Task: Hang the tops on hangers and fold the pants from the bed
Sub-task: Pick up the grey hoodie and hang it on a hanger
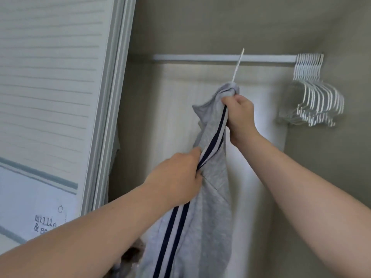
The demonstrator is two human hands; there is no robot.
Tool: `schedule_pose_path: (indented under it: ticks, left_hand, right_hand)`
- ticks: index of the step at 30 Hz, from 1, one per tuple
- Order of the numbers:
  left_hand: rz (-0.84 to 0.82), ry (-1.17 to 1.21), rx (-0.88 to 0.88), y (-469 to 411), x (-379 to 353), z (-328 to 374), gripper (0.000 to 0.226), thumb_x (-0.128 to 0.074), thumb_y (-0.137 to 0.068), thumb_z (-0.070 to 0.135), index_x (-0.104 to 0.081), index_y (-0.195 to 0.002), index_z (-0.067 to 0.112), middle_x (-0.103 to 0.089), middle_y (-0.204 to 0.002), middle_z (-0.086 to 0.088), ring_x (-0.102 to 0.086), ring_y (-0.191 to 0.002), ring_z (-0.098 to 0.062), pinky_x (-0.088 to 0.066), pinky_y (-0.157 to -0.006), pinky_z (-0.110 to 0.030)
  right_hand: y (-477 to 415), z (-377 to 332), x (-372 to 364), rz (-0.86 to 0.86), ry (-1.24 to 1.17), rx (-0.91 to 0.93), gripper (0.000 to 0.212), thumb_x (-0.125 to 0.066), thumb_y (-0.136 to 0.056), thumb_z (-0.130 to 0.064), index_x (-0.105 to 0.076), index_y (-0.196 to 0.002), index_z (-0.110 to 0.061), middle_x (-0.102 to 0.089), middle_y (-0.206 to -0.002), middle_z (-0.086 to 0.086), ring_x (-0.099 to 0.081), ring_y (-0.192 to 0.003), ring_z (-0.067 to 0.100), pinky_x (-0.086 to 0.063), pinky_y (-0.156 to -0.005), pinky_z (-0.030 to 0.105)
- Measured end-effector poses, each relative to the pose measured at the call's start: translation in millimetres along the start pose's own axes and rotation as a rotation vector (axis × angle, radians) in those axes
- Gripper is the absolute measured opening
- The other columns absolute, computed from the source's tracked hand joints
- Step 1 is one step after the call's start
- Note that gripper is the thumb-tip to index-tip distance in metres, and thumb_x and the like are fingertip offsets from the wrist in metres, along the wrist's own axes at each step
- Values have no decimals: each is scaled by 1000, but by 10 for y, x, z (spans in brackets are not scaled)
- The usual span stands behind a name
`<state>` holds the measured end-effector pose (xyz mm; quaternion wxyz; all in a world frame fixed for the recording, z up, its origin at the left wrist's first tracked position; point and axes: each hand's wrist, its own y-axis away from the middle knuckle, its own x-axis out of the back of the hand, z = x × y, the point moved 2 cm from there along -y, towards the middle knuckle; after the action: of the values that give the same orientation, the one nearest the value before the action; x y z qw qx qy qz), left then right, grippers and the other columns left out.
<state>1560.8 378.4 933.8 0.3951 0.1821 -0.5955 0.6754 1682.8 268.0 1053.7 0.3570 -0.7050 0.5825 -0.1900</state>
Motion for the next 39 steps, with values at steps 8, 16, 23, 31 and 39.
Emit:
schedule_pose_path:
  ticks: [8,16,23,31,39]
  left_hand:
    - [75,-176,19,-1166,225,-61,22,-47,-98,23,-28,-86,24,-50,-78,-2,-48,-60,-18,-31,-48,-31]
    - [98,-249,-16,-1678,52,2,18,-45,-95,17,-29,-93,22,-46,-79,-1,-44,-60,-16,-25,-47,-30]
    - [11,-209,-13,-1816,-175,-131,13,-45,-97,17,-33,-96,22,-49,-84,1,-47,-64,-15,-32,-50,-29]
    - [-21,-210,14,-1768,-304,-284,24,-46,-96,17,-27,-83,25,-47,-77,1,-41,-57,-14,-28,-47,-27]
    - [-66,-210,94,-1615,-318,-520,26,-55,-90,18,-30,-94,23,-53,-86,-3,-53,-66,-21,-40,-52,-32]
  right_hand:
    - [-1368,-130,69,103,16,28,39,-56,-88,-7,-34,-58,-21,-36,-51,-2,-36,-49,17,-30,-55,27]
    - [-2040,134,353,119,128,1,31,-57,-89,-10,-43,-63,-17,-44,-59,2,-40,-51,17,-32,-52,24]
    - [-2249,404,537,71,228,-82,8,-59,-89,-13,-60,-91,-5,-63,-83,11,-61,-74,26,-52,-72,36]
    - [-1836,221,340,-96,613,-56,51,-71,-80,-58,-58,-97,-11,-69,-77,11,-60,-47,23,-51,-45,29]
    - [-1290,208,47,-288,915,-16,33,-66,-84,-41,-54,-84,-10,-69,-81,12,-71,-66,31,-61,-51,40]
